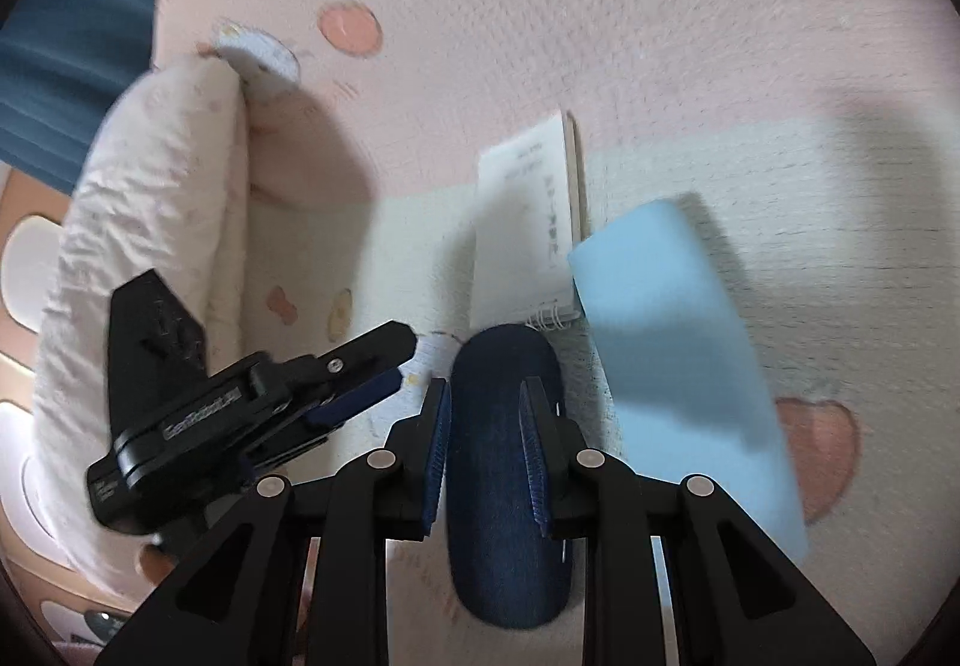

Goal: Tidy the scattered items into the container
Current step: 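Move the right gripper to the white spiral notepad beside the LUCKY case, then close the right gripper on the edge of the white spiral notepad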

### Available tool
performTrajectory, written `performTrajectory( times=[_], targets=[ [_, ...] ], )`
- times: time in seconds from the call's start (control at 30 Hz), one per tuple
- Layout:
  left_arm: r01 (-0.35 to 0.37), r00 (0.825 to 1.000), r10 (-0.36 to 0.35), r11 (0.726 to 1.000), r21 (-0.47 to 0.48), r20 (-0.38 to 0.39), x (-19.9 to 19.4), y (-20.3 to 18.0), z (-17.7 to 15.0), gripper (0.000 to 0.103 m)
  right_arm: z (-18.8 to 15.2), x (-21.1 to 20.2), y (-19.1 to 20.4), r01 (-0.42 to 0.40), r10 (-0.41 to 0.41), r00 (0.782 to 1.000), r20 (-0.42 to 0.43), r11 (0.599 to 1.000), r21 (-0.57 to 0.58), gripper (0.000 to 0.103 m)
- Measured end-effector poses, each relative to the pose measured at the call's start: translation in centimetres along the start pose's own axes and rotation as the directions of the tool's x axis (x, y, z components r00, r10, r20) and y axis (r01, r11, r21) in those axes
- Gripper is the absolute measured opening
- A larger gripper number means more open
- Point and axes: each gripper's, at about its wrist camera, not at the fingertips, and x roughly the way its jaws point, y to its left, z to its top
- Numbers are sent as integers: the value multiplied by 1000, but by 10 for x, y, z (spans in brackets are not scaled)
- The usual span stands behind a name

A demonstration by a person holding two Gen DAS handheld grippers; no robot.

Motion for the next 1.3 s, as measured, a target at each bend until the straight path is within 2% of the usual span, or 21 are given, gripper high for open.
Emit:
performTrajectory(
  times=[0.1,0.27,0.43,0.53,0.63,0.7,0.77,0.8,0.83,0.9,1.03,1.13,1.23,1.3],
  targets=[
    [25,1000,-25,999,-35,-14,7,8,-3,59,4,19,-7,8,-6,999,-42,999,53,20],
    [91,996,-93,987,-130,-9,21,19,-2,59,17,33,-14,33,-33,999,-7,994,107,25],
    [103,995,-103,980,-168,6,37,21,10,58,34,45,-6,109,-110,994,3,991,75,25],
    [102,995,-100,980,-171,23,42,18,17,56,46,52,-3,123,-123,992,1,991,59,25],
    [130,992,-127,974,-184,25,43,19,22,54,57,56,-7,107,-107,994,-8,991,74,25],
    [120,993,-118,975,-185,20,46,19,23,48,59,58,-7,109,-108,994,-24,990,93,25],
    [109,994,-107,981,-161,23,46,15,22,46,55,54,-10,79,-72,996,-45,983,167,25],
    [99,995,-96,985,-139,24,46,13,21,44,50,54,-15,27,-12,998,-68,972,234,25],
    [86,996,-84,989,-120,25,46,11,19,42,44,53,-18,1,15,998,-57,961,277,25],
    [69,997,-66,993,-97,26,46,7,17,38,40,48,-19,-2,7,1000,-18,957,291,25],
    [132,990,-136,988,-84,-39,53,1,8,35,40,52,-27,-7,14,1000,-16,943,334,25],
    [112,993,-114,991,-72,-22,54,-6,5,35,47,53,-28,45,-33,999,-40,936,348,24],
    [121,992,-125,985,-123,-29,58,-10,11,35,58,54,-14,170,-172,985,-18,950,261,24],
    [128,990,-135,982,-138,-40,59,-8,16,35,65,55,-7,262,-267,964,-7,944,201,24]
  ],
)
